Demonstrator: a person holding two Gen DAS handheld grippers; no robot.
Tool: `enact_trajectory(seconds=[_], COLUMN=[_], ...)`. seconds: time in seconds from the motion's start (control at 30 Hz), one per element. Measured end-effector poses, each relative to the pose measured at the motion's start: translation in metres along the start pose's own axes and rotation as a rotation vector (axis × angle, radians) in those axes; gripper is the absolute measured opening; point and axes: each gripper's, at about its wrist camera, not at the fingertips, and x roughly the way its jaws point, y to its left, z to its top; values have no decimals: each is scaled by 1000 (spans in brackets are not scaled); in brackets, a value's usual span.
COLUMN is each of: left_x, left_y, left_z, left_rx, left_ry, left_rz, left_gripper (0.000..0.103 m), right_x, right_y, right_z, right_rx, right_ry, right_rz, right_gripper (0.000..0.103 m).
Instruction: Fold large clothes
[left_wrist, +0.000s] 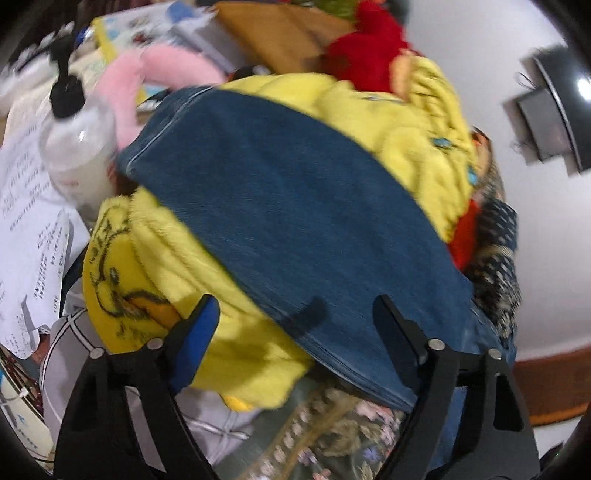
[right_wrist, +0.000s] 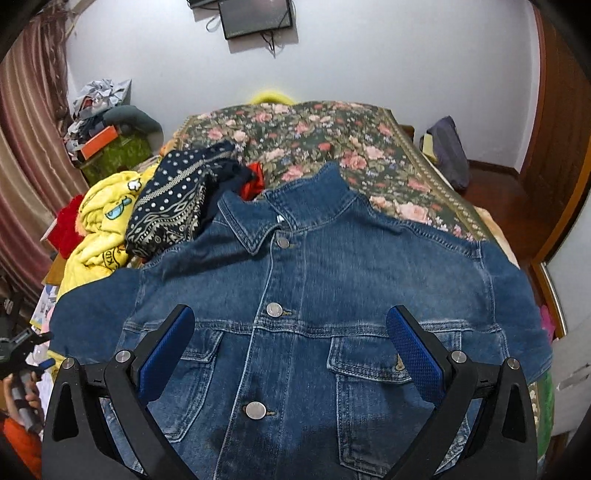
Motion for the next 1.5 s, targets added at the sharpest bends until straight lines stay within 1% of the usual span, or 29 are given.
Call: enact_trajectory(seconds=[0.07,0.17,0.2,0.3,0.4,0.53,0.63,0.8,0.9,1.0,1.07,1.1,1.13,1.17,1.23,1.27,1.3,1.37,1.43,1.5], left_x=[6,7,5,-3,-9,-25,-29,-7,10,20,20,18,16,12,3,-2,-9,-23,-40,-60], left_y=[8,12,11,4,5,3,2,17,23,25,22,19,15,9,-6,-18,-30,-55,-83,-120], left_z=[5,11,12,17,19,19,23,35,40,44,45,46,46,46,45,44,43,40,36,30], left_rx=[-31,-49,-47,-21,-22,-15,-4,-55,-75,-81,-77,-67,-44,-12,62,110,155,226,299,383], left_ry=[-8,-26,-35,-59,-56,-77,-93,-58,-40,-41,-56,-68,-85,-106,-157,-183,-213,-271,-332,-398], left_rz=[-6,-5,4,17,17,-12,3,22,52,77,98,113,138,165,218,251,273,293,293,268], left_gripper=[69,60,58,57,57,57,57,57,57,52,44,40,33,24,13,10,8,6,5,4], right_x=[3,9,10,12,12,13,16,16,15,16,15,14,14,13,10,9,7,4,0,-3], right_y=[0,0,0,1,4,10,13,16,14,11,9,9,9,8,7,6,5,3,-1,-5], right_z=[0,1,0,1,2,1,0,-1,-1,-2,-2,-3,-3,-2,-2,-1,-1,-1,0,1], right_rx=[-3,-9,-11,-17,-32,-57,-73,-89,-79,-63,-54,-52,-51,-50,-46,-44,-42,-40,-36,-30], right_ry=[10,28,35,44,45,38,43,40,38,44,47,46,45,43,40,37,34,25,15,7], right_rz=[-3,-2,-1,-3,-7,-13,-15,-18,-19,-20,-19,-20,-20,-21,-22,-21,-19,-17,-15,-12], right_gripper=[103,103,103,103,103,103,103,103,103,103,103,103,103,103,103,103,103,103,103,103])
